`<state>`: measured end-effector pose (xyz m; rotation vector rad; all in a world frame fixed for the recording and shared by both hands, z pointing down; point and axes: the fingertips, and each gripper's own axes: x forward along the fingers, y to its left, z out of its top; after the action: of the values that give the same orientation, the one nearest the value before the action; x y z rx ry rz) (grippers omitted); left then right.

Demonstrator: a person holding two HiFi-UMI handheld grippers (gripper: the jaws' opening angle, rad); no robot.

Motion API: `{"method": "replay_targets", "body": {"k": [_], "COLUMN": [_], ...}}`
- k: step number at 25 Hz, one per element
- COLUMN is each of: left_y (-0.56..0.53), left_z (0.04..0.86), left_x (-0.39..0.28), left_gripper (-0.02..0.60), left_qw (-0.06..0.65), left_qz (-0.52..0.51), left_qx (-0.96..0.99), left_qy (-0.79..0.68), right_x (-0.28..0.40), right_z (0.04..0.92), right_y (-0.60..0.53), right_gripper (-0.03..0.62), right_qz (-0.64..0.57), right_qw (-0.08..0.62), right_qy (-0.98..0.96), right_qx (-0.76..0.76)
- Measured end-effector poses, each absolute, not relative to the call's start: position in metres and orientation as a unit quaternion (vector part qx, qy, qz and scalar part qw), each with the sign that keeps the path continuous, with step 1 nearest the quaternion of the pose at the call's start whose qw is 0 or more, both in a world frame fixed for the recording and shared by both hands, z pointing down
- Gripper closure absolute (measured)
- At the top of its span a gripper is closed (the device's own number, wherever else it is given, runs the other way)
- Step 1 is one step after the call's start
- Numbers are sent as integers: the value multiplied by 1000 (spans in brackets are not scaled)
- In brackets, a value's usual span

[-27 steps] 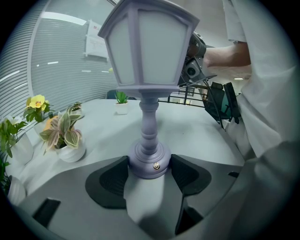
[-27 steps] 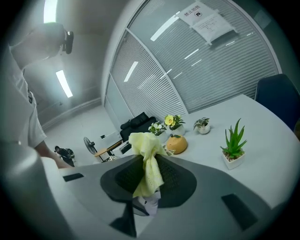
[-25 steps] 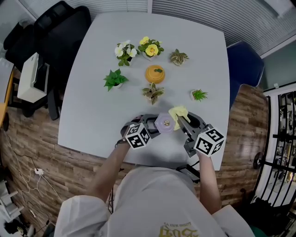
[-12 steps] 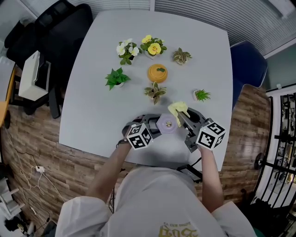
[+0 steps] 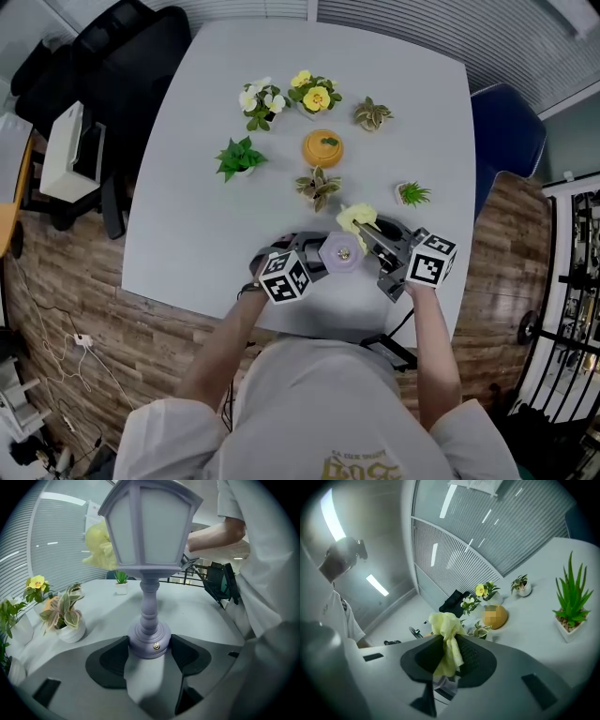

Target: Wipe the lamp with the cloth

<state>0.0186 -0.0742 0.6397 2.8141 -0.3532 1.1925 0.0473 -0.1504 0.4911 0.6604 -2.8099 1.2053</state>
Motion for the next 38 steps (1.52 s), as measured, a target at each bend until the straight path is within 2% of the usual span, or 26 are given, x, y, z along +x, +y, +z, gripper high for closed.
{"method": "replay_targets", "body": {"k": [11, 20, 23, 27, 38], "left_y": [-75, -74, -74, -76, -75], "left_z": [640, 640, 641, 642, 641], "left_x": [19, 19, 19, 18, 18], "left_gripper": [288, 288, 288, 288, 287], "left_qw": [33, 36, 37, 38, 40], "left_qz": [387, 389, 389, 390, 391], "left_qx": [914, 914, 914, 913, 913], "left_qy": [-114, -112, -112, -112, -111], "right_x": [24, 20, 17, 9, 7], "right_z": [497, 490, 492, 506, 503], "right_y": [-161, -165, -163, -156, -159], "right_gripper": [508, 510, 510, 511, 511], "right_qz": [439, 442, 428, 396, 393], "right_qw": [-6, -35, -22, 33, 22], "right_qy": [-893, -893, -901, -915, -916], "right_qx": [97, 73, 71, 74, 79]}}
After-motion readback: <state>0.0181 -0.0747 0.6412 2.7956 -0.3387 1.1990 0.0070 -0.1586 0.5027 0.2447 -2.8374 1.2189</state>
